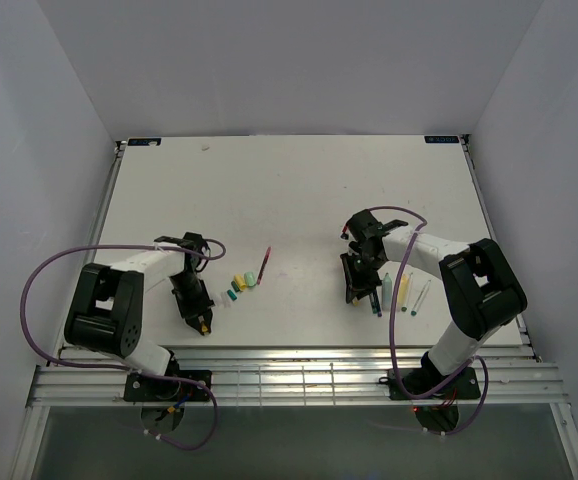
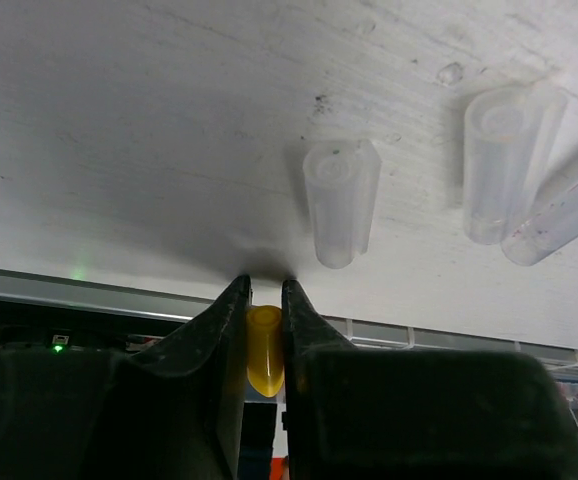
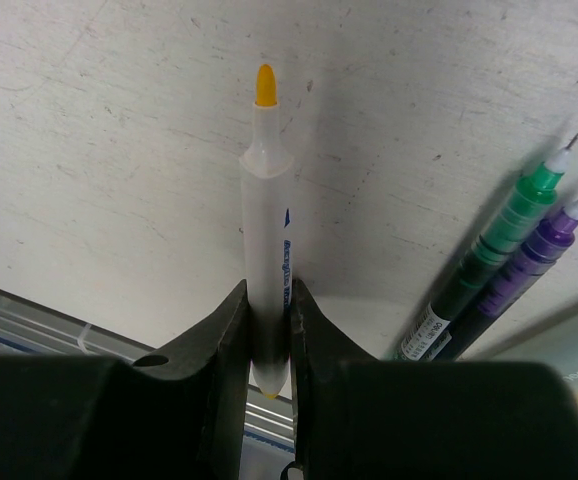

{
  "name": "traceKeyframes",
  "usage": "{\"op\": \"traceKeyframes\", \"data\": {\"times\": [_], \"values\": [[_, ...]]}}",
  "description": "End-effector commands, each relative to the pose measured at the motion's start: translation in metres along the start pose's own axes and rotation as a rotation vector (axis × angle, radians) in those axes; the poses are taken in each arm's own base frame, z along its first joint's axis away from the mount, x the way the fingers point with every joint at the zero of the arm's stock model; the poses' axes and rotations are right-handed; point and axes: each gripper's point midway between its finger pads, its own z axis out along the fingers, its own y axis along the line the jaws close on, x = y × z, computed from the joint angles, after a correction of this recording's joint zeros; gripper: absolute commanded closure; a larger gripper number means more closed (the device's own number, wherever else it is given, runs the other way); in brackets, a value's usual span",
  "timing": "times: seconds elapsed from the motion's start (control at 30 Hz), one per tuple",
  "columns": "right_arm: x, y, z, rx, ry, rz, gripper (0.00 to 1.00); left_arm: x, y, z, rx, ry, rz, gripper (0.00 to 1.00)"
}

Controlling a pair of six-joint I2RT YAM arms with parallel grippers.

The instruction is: Open the pen caps

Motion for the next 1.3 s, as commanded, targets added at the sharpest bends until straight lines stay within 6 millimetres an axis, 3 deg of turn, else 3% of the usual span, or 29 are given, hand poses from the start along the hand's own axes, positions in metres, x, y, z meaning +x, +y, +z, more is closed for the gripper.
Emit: {"op": "traceKeyframes", "data": {"times": [0.0, 0.53, 0.83, 0.93, 1.07, 1.2, 1.27], "values": [[0.005, -0.014, 0.012, 0.054, 0.023, -0.008, 0.8, -0.02, -0.005, -0.004, -0.001, -0.075, 0.006, 0.73], [0.001, -0.014, 0.01, 0.042, 0.022, -0.015, 0.79, -0.044, 0.004, -0.005, -0.085, -0.12, -0.012, 0.65], [0.003, -0.017, 0.011, 0.058, 0.021, -0.005, 0.75, -0.064, -0.011, -0.049, 0.009, -0.283, -0.025, 0.64], [0.001, -0.02, 0.01, 0.076, 0.014, -0.001, 0.67, -0.063, -0.018, -0.064, 0.054, -0.31, -0.015, 0.63], [0.001, -0.024, 0.01, 0.104, 0.014, 0.003, 0.59, -0.053, -0.028, -0.07, 0.13, -0.282, -0.008, 0.62], [-0.001, -0.025, 0.006, 0.114, 0.003, 0.001, 0.55, -0.05, -0.038, -0.078, 0.2, -0.296, 0.006, 0.62], [-0.004, -0.024, 0.002, 0.118, -0.015, -0.004, 0.54, -0.053, -0.046, -0.093, 0.248, -0.338, 0.025, 0.62]]}}
